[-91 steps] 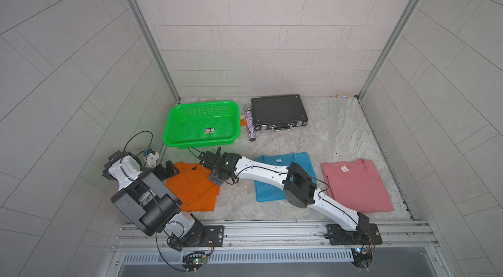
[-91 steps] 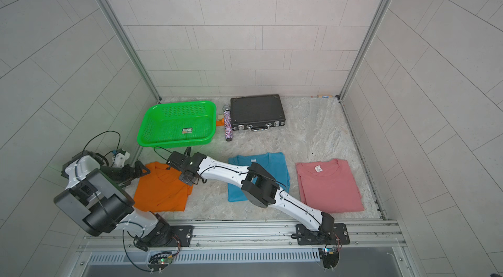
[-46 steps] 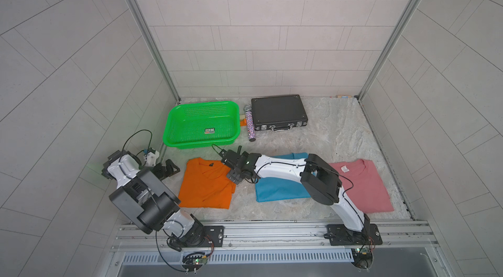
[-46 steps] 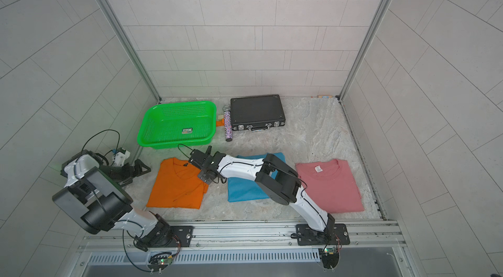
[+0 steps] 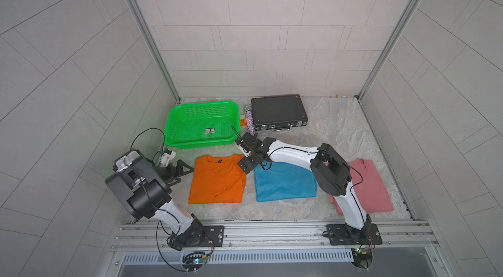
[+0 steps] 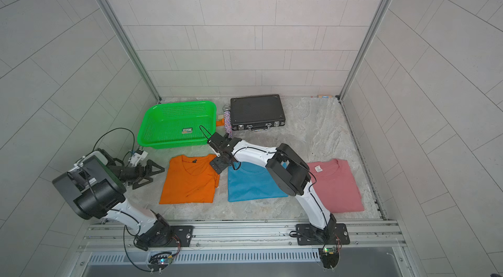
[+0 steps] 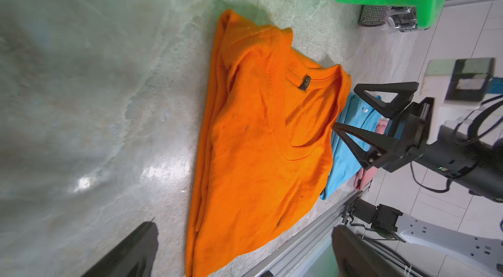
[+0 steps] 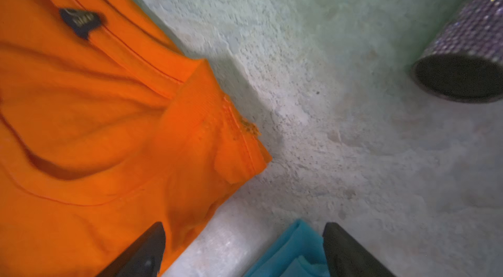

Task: Put the folded t-shirts into the basket
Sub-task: Move the T-shirt to the center of the board, then pick up the T-shirt from the center of the board.

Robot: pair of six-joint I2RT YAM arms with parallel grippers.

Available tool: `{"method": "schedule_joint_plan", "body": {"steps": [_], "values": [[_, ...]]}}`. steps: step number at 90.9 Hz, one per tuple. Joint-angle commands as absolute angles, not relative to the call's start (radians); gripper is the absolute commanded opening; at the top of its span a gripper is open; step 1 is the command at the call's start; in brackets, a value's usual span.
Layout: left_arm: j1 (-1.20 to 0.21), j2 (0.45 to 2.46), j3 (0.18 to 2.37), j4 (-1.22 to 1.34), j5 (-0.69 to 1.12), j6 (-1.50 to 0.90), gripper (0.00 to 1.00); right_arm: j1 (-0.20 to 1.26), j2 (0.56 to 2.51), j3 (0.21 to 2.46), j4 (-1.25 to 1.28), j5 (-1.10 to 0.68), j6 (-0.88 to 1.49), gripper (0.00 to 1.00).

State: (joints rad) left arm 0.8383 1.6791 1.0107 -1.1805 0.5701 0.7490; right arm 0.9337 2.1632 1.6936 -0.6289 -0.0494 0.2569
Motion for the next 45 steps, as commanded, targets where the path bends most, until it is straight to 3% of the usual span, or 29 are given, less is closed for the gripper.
{"method": "schedule_joint_plan", "body": {"steps": [1,16,45], "values": [[0.829,1.671,1.025,-1.154,0.620,0.716,1.00,0.911,2.085,1.731,-0.636,-0.308,0.472,0.93],[0.771,1.662,1.012,-1.077,0.613,0.653,0.98,0.856,2.061,1.628,-0.439,-0.493,0.756,0.88],[0.647,1.635,0.987,-0.937,0.501,0.479,0.91,0.858,2.123,1.656,-0.551,-0.427,0.909,0.81]]}}
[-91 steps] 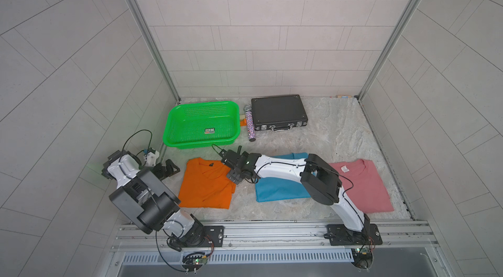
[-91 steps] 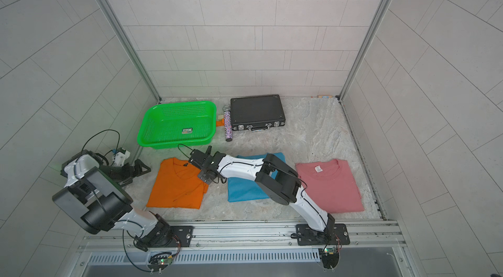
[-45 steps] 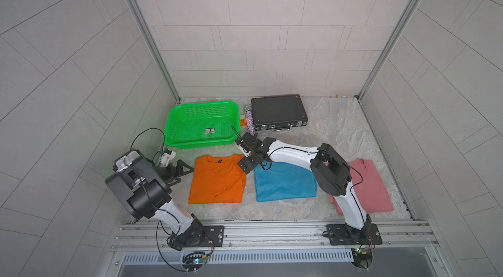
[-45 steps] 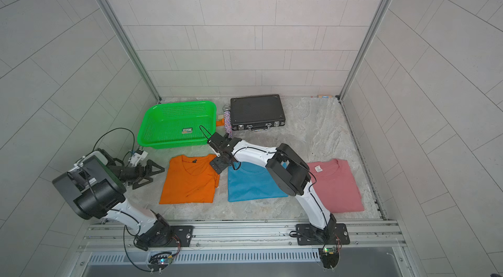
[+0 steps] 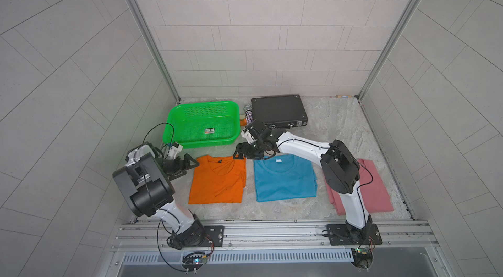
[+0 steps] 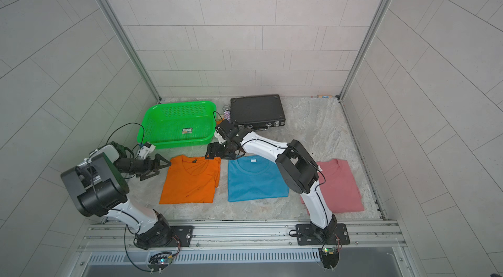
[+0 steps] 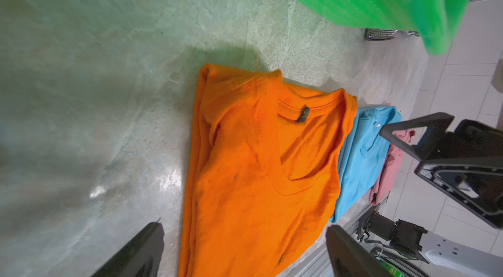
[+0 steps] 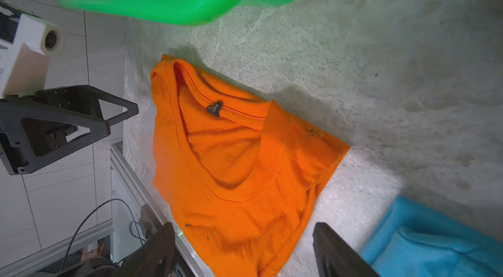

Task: Put the folded t-shirts into the basket
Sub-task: Pick up the T-shirt from the center of the board.

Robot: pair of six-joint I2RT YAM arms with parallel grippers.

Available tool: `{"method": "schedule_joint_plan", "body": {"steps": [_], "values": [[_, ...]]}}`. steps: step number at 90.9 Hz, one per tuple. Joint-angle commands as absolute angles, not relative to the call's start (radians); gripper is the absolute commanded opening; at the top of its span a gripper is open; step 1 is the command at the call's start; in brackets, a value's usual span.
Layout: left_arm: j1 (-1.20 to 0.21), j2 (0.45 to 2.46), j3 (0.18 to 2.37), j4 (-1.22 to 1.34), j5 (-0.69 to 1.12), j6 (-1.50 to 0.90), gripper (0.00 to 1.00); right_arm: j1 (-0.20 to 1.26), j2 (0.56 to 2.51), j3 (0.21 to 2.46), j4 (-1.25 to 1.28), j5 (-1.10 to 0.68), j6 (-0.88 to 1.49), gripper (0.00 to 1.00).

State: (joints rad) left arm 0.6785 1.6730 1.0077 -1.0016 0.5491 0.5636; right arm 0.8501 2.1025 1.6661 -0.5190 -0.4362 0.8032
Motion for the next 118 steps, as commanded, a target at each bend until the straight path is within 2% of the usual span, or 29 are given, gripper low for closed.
{"method": "schedule_joint_plan", "body": {"steps": [1,9,20,33,42,50,64,96,112,118], "values": [[0.644,1.632,0.984,-0.932,0.500,0.476,0.90,0.858,2.121,1.650,-0.550,-0.424,0.910,0.81],[0.622,1.599,0.967,-0.896,0.468,0.435,0.87,0.852,2.124,1.616,-0.535,-0.419,0.906,0.80],[0.603,1.579,0.964,-0.857,0.454,0.370,0.77,0.846,2.166,1.579,-0.507,-0.452,0.866,0.77],[0.584,1.587,0.967,-0.822,0.507,0.305,0.74,0.839,2.199,1.533,-0.443,-0.484,0.869,0.74],[0.580,1.575,0.950,-0.762,0.482,0.188,0.66,0.835,2.208,1.530,-0.441,-0.477,0.861,0.72],[0.579,1.553,0.940,-0.733,0.453,0.097,0.65,0.829,2.216,1.521,-0.424,-0.484,0.860,0.66],[0.580,1.518,0.862,-0.661,0.525,-0.006,0.65,0.819,2.240,1.508,-0.398,-0.504,0.861,0.58],[0.584,1.704,0.886,-0.657,0.562,-0.024,0.66,0.806,2.255,1.504,-0.347,-0.518,0.849,0.55],[0.584,1.761,0.896,-0.662,0.580,-0.027,0.57,0.802,2.261,1.500,-0.332,-0.524,0.846,0.55],[0.584,1.793,0.907,-0.671,0.576,-0.031,0.49,0.800,2.266,1.493,-0.322,-0.531,0.850,0.53]]}}
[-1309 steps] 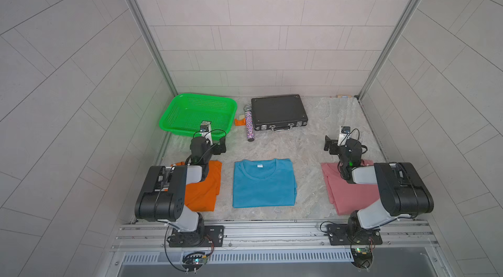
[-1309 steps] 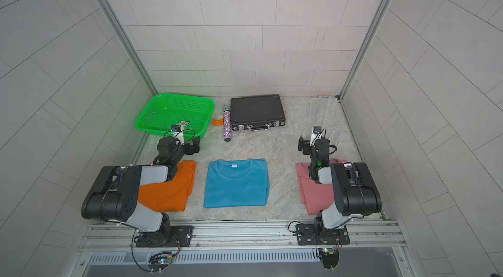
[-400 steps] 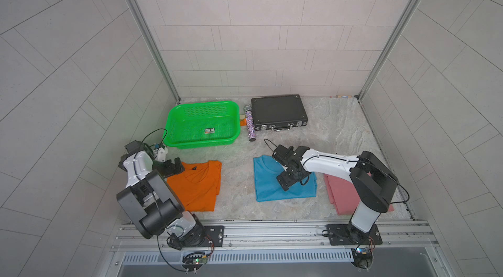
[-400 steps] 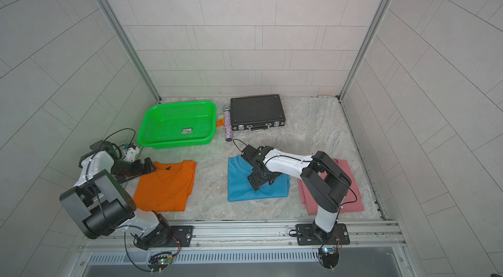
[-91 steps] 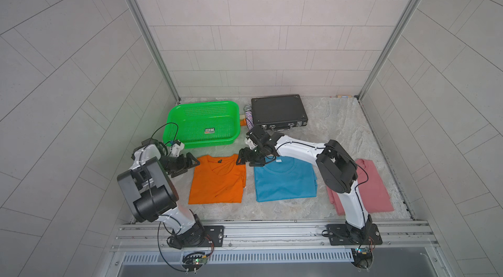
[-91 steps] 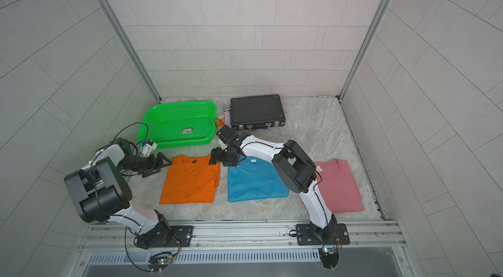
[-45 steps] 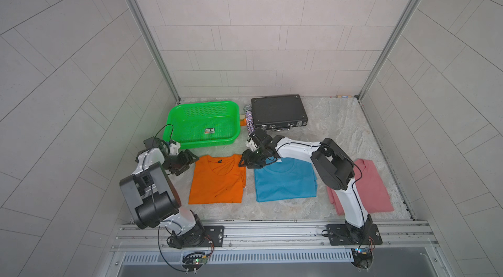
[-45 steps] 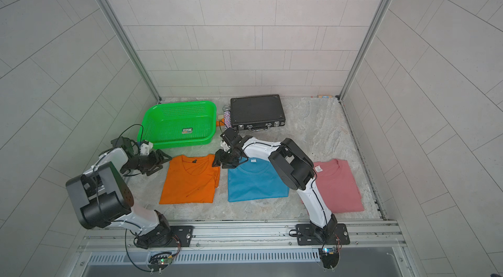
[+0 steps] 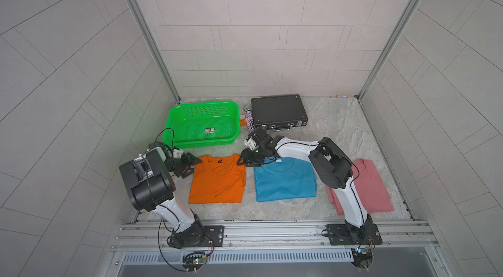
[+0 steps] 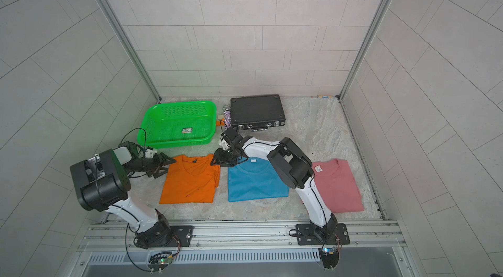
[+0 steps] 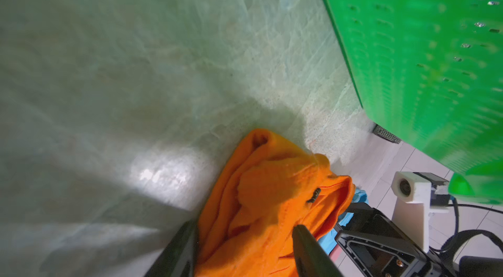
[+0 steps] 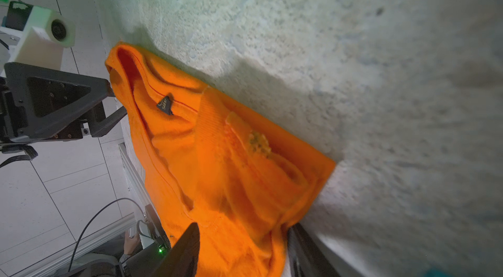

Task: Put the folded t-shirts into the basket
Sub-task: Pick up the T-shirt from the center of the board.

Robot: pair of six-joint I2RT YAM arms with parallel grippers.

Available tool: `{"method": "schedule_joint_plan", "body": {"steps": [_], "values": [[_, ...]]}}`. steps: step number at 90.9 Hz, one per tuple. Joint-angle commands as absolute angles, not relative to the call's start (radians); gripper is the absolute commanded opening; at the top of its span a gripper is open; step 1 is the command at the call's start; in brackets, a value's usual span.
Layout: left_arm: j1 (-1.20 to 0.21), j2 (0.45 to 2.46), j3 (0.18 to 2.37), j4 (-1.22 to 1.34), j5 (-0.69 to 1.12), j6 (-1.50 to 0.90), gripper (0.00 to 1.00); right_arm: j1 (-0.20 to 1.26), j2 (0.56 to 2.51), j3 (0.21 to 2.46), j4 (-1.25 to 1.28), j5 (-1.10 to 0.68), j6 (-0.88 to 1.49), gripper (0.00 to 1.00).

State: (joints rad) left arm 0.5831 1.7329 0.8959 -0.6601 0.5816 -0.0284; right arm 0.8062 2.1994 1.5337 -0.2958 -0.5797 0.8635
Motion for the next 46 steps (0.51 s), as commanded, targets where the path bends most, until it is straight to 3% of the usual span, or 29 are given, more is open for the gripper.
{"method": "schedule_joint_plan", "body": {"steps": [1,10,24,33,46], "values": [[0.584,1.797,0.908,-0.672,0.576,-0.031,0.48,0.799,2.267,1.491,-0.320,-0.533,0.850,0.53],[0.584,1.822,0.916,-0.678,0.583,-0.027,0.33,0.797,2.275,1.488,-0.311,-0.541,0.849,0.48],[0.584,1.785,0.903,-0.668,0.605,-0.022,0.20,0.795,2.287,1.489,-0.289,-0.563,0.838,0.30],[0.586,1.772,0.898,-0.667,0.646,-0.009,0.00,0.795,2.283,1.488,-0.274,-0.569,0.832,0.26],[0.586,1.744,0.892,-0.665,0.685,0.006,0.00,0.795,2.259,1.477,-0.255,-0.552,0.822,0.20]]}}
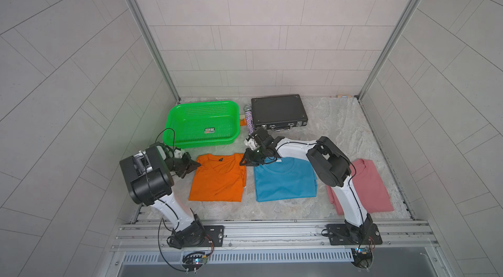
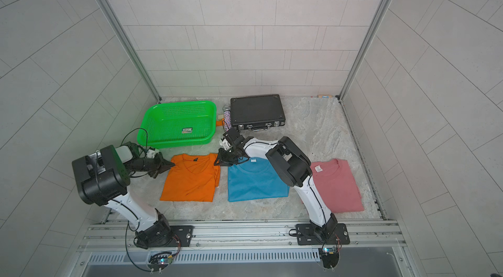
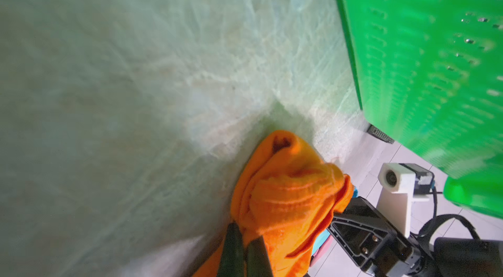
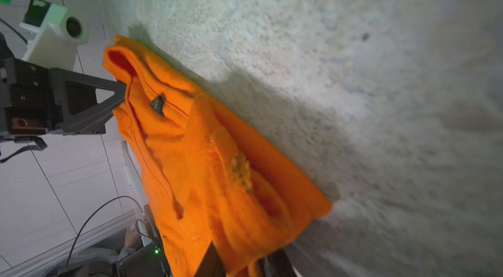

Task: Put the folded t-shirts into the basket
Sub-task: Pick up the T-shirt from the center of the board.

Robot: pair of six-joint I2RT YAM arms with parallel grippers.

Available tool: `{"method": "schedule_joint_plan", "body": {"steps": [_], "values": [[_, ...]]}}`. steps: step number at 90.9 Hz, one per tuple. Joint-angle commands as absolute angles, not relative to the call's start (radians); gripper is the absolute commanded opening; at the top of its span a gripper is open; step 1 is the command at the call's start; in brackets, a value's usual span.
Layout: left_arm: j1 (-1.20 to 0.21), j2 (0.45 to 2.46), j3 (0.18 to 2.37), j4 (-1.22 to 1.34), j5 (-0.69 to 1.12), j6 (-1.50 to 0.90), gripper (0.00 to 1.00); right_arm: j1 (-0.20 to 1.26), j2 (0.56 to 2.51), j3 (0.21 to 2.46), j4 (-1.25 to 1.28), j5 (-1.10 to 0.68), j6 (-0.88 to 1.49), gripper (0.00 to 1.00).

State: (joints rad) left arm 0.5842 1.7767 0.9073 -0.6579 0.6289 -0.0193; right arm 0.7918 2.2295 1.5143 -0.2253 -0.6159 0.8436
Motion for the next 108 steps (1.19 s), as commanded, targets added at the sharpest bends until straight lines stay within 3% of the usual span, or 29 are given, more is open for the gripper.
{"method": "schedule_joint_plan", "body": {"steps": [1,14,54,75,108], "values": [[0.586,1.744,0.892,-0.666,0.687,0.007,0.00,0.795,2.257,1.477,-0.253,-0.553,0.820,0.20],[0.585,1.728,0.890,-0.669,0.737,0.028,0.00,0.796,2.233,1.475,-0.188,-0.582,0.806,0.00],[0.592,1.607,0.901,-0.722,0.793,0.044,0.00,0.804,2.049,1.433,-0.067,-0.524,0.789,0.00],[0.597,1.662,0.971,-0.854,0.862,0.084,0.00,0.812,1.989,1.425,-0.083,-0.529,0.759,0.00],[0.611,1.452,0.931,-0.810,0.844,0.083,0.00,0.824,1.965,1.536,-0.190,-0.510,0.654,0.00]]}}
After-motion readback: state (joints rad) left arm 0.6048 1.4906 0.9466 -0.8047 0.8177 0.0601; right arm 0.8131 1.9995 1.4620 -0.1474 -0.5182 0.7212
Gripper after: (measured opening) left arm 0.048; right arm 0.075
